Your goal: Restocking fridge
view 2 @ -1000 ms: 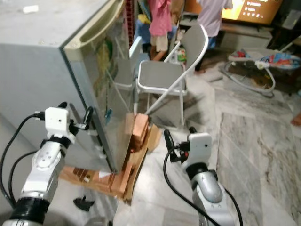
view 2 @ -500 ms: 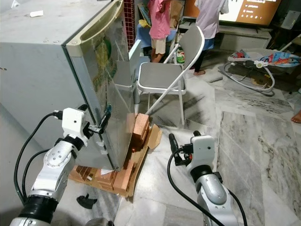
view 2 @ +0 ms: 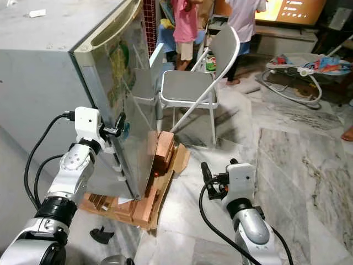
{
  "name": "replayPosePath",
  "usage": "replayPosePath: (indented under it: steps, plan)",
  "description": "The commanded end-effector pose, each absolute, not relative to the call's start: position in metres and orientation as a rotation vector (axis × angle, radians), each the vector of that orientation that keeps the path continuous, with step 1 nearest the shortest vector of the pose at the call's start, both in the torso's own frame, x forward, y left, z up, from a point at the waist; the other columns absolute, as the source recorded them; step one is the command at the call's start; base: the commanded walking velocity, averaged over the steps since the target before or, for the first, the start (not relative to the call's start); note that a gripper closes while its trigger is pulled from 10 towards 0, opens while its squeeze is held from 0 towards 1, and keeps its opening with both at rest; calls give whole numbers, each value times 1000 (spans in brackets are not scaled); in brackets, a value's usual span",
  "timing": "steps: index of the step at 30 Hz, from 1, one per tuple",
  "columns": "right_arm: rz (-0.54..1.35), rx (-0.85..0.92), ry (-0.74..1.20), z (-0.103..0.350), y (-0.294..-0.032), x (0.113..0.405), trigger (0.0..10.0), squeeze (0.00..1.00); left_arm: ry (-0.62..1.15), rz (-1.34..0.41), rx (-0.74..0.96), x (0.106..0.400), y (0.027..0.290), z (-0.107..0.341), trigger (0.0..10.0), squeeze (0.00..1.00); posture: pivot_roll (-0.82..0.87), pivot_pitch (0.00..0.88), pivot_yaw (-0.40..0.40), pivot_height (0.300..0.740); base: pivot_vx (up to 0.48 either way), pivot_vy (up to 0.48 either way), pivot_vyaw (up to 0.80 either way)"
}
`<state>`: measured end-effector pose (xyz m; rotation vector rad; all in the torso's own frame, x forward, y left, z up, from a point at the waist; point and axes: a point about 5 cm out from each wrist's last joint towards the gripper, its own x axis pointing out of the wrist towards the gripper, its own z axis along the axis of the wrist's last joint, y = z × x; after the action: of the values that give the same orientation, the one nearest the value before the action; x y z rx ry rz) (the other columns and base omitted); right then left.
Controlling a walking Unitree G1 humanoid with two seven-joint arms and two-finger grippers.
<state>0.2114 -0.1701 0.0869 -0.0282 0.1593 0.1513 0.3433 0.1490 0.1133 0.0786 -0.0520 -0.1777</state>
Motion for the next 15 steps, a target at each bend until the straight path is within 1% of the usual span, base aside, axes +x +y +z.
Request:
replayPosePath:
  steps: [1, 2, 3, 4, 5, 6, 9, 10, 11, 14, 15]
  plan:
    - [142, -32, 144, 92, -170, 211, 10000, 0, -30, -152, 76, 351, 150, 114, 10000, 0, -86, 9, 6, 740, 0, 0, 0]
    - [142, -32, 144, 92, -170, 211, 10000, 0, -30, -152, 76, 351, 150, 114, 10000, 0, -86, 9, 6, 740, 0, 0, 0]
    - [142, -31, 144, 92, -170, 211, 10000, 0, -32, -160, 65, 353, 145, 115, 10000, 0, -85, 9, 4, 740, 0, 0, 0]
    - [145, -29, 147, 91, -169, 211, 10000, 0, -36, -197, 50, 356, 134, 117, 10000, 0, -83, 10, 1, 740, 0, 0, 0]
    - [145, -29, 147, 91, -169, 211, 10000, 0, -36, -197, 50, 356, 134, 117, 10000, 0, -83, 10, 1, 740, 0, 0, 0]
    - [152, -29, 160, 89, -169, 210, 10000, 0, -54, -291, 43, 358, 115, 123, 10000, 0, -80, 10, -2, 740, 0, 0, 0]
    - [158, -40, 197, 81, -170, 207, 10000, 0, -108, -459, 75, 358, 80, 136, 10000, 0, -70, 8, -5, 740, 0, 0, 0]
    - [158, -51, 236, 74, -172, 202, 10000, 0, -149, -577, 74, 359, 50, 153, 10000, 0, -66, 6, -4, 740, 0, 0, 0]
    - [158, -51, 236, 74, -172, 202, 10000, 0, -149, -577, 74, 359, 50, 153, 10000, 0, -66, 6, -4, 740, 0, 0, 0]
    - [154, -62, 263, 68, -173, 198, 10000, 0, -208, -709, 55, 356, 15, 175, 10000, 0, -68, 4, 1, 740, 0, 0, 0]
    - [144, -63, 271, 66, -174, 197, 10000, 0, -285, -851, 27, 343, -21, 198, 10000, 0, -72, 1, 6, 740, 0, 0, 0]
